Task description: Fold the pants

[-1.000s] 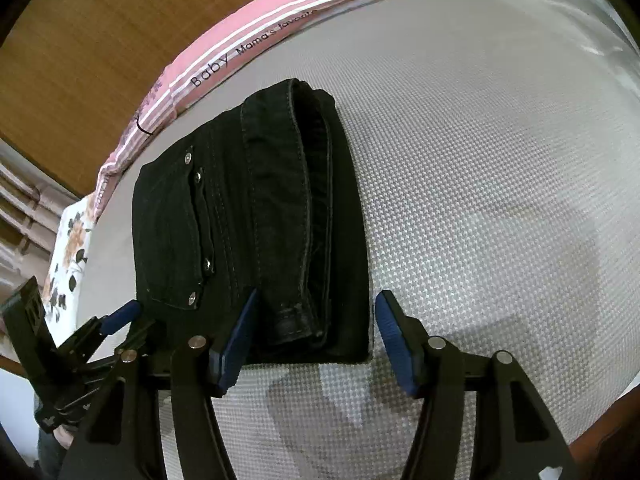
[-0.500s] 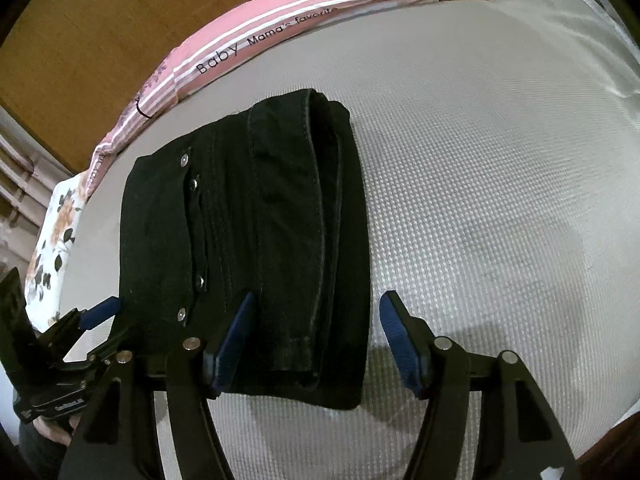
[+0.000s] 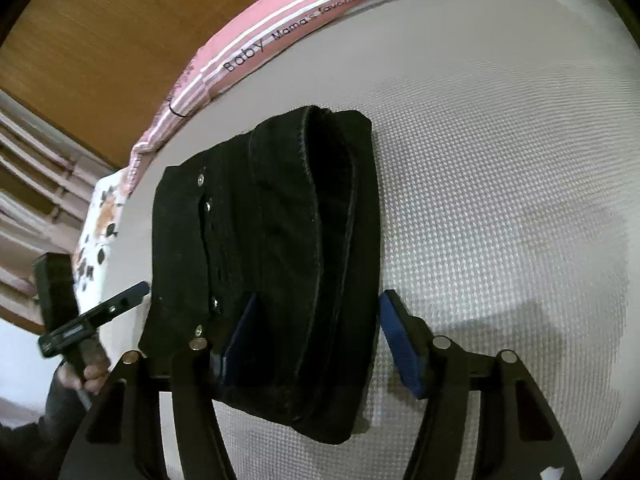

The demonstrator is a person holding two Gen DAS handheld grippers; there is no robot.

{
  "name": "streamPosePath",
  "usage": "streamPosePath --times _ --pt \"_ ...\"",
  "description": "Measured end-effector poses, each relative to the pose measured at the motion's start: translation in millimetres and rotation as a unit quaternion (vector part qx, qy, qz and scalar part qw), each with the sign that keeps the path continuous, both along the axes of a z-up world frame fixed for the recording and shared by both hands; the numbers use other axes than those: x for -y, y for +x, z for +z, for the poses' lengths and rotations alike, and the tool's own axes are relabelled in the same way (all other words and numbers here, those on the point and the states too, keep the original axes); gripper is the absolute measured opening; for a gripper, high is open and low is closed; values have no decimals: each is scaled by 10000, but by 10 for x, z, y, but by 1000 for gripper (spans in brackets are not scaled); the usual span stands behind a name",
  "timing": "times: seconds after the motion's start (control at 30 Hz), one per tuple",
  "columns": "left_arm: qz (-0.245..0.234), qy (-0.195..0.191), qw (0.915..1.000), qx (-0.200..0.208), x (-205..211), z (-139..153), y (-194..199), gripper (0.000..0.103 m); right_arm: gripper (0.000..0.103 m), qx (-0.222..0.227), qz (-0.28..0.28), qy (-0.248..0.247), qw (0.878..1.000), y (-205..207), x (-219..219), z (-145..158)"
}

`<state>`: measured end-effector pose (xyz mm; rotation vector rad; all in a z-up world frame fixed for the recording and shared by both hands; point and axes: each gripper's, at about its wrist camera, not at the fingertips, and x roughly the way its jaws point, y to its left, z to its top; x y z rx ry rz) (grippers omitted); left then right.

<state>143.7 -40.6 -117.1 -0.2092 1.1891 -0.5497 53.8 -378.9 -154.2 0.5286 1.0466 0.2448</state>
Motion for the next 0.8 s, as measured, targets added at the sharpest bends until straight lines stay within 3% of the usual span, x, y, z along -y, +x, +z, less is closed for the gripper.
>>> streamPosePath --times 0.27,0.53,0.8 --pt "-231 -168 9993 -250 132 -67 144 72 55 -72 390 299 9988 97 128 -7" --pt "-686 -191 9974 -106 279 -88 215 72 56 -45 852 626 9944 217 255 -64" --pt "-805 -759 9934 -317 345 -138 327 72 58 -143 1005 1434 9844 313 389 -165"
